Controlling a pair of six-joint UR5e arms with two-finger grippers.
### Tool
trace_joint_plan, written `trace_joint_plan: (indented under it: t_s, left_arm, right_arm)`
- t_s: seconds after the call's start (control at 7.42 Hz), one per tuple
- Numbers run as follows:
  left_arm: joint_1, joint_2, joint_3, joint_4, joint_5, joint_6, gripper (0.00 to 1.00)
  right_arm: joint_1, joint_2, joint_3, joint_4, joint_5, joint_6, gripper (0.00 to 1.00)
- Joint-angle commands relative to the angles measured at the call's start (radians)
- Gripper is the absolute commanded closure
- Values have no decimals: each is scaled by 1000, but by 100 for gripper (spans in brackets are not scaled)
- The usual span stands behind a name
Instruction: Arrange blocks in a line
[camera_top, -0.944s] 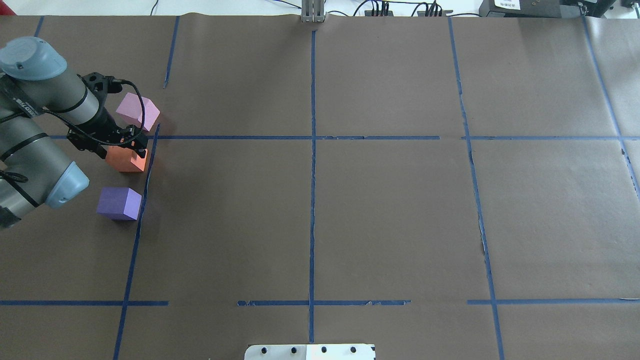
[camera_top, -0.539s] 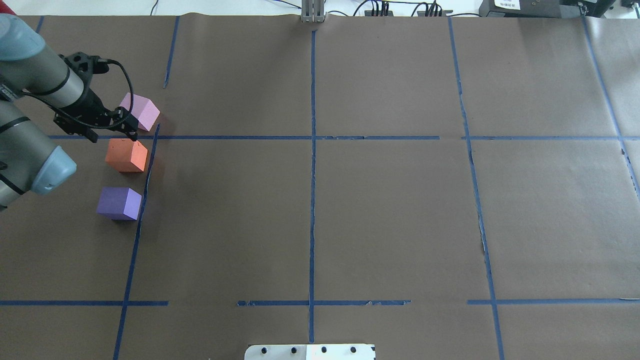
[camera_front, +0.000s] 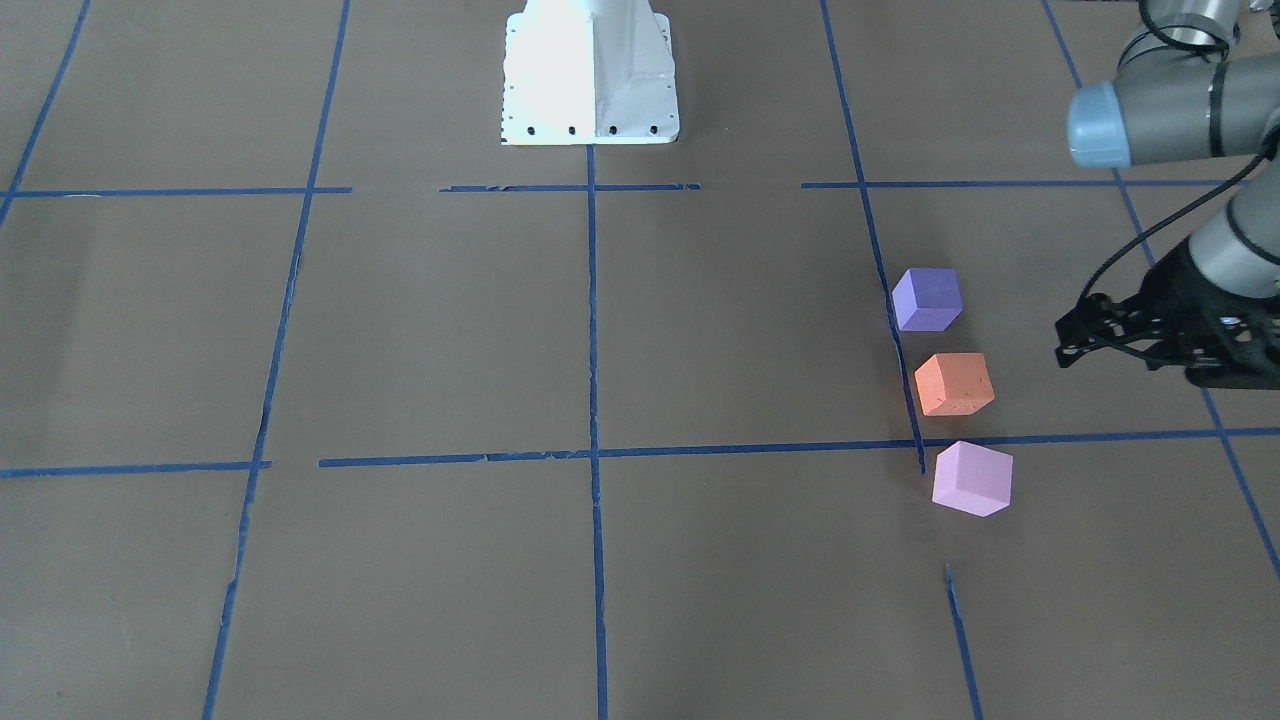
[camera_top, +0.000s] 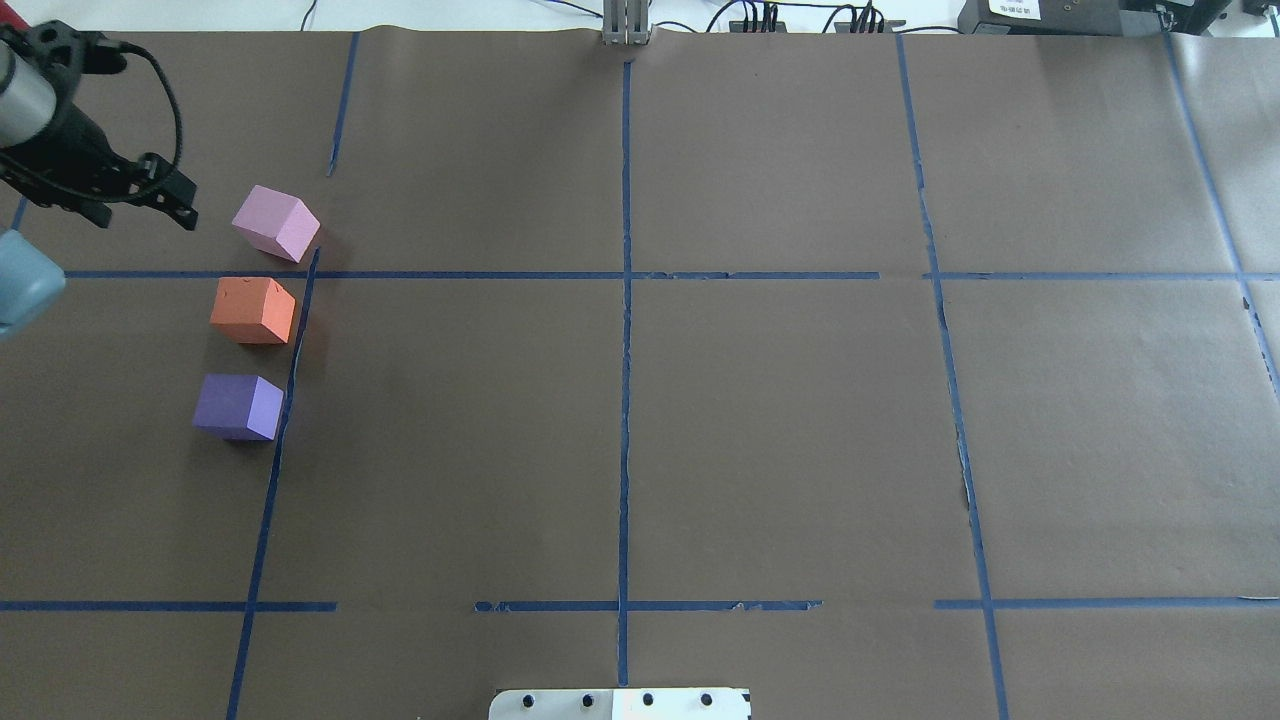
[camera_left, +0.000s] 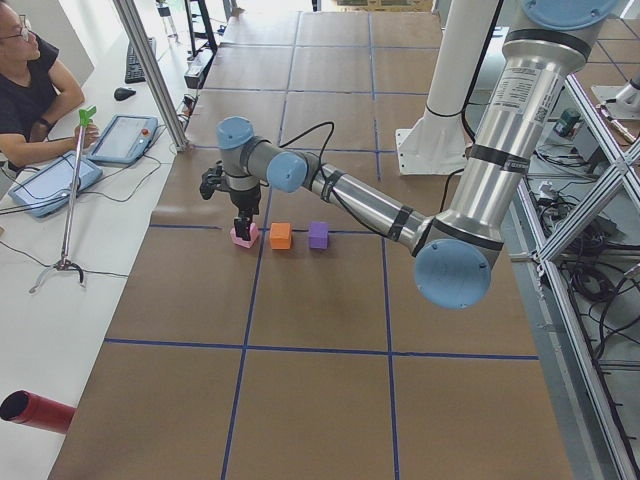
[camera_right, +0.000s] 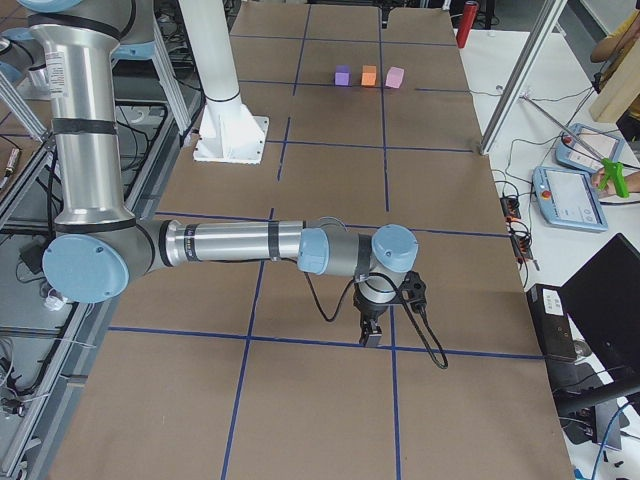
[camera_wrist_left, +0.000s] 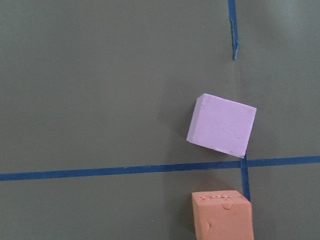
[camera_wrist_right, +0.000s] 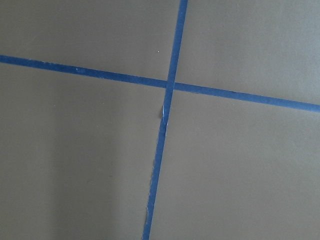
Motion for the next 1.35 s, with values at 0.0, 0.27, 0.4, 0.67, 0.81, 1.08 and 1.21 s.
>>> trace_joint_plan:
  t_s: [0.0,0.27,0.4,0.67,0.81,1.08,1.21]
  left_arm:
    - [-199,129,10,38,-1,365,0]
    - [-308,226,45,20,2,526,0]
    - [-350,239,112,-38,0,604,0]
    - [-353,263,166,-69,-1,614,0]
    - [-359,265,181,-78,-6,614,0]
    - [-370,263,208,-77,-59,603,0]
    - [-373,265,197,-66,-102,593,0]
  right_arm:
    - [0,0,0,0,0,0,0]
    - [0,0,0,0,0,0,0]
    - [0,0,0,0,0,0,0]
    - [0,0,0,0,0,0,0]
    - [0,0,0,0,0,0,0]
    - [0,0,0,0,0,0,0]
    - [0,0,0,0,0,0,0]
